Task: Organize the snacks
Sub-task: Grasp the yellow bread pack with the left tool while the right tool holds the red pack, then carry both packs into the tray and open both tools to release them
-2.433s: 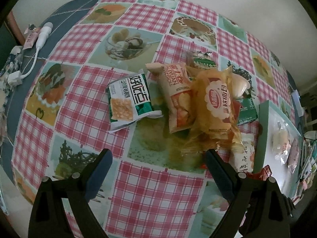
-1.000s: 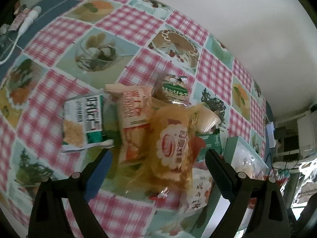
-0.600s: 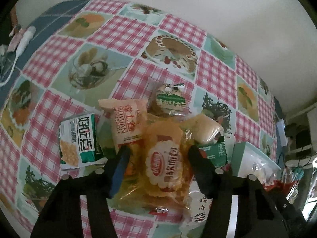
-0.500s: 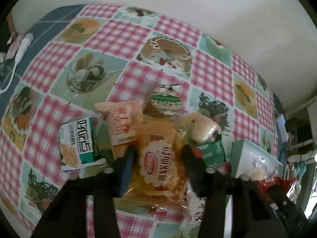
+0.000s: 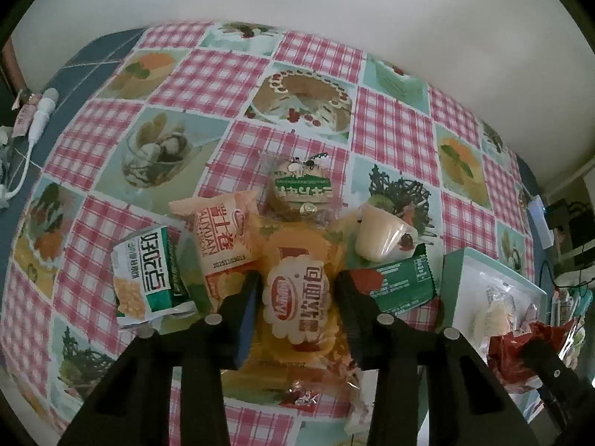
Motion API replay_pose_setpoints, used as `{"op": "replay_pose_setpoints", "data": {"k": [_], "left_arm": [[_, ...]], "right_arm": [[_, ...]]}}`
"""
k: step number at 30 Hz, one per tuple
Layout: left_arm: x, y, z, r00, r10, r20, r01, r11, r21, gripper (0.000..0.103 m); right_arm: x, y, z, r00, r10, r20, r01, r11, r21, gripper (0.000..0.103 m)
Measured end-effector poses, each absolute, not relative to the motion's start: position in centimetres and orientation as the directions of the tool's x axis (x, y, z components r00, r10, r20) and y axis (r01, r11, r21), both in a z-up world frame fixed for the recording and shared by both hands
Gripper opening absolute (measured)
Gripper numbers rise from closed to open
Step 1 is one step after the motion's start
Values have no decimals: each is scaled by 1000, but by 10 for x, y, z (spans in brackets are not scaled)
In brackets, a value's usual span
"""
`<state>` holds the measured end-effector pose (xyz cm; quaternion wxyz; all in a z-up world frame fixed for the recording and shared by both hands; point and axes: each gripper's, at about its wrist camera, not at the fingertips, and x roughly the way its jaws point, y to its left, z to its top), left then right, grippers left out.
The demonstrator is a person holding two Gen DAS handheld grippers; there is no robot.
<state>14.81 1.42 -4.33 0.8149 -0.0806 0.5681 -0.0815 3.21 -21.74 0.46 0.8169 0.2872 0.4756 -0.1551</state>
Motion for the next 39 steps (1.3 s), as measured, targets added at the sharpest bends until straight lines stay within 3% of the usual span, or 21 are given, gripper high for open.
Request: {"op": "replay_pose_setpoints", "data": {"k": [17,39], "left_arm": [[128,1,13,432,-266,-862,89,963,-252,41],[67,-127,17,326,-311,-893,359,914,-187,41]], "right_arm": [[20,-238,14,515,7,-857,560,754,343,62],[-35,-335,12,489,-91,-868,733,582,352,62]]}}
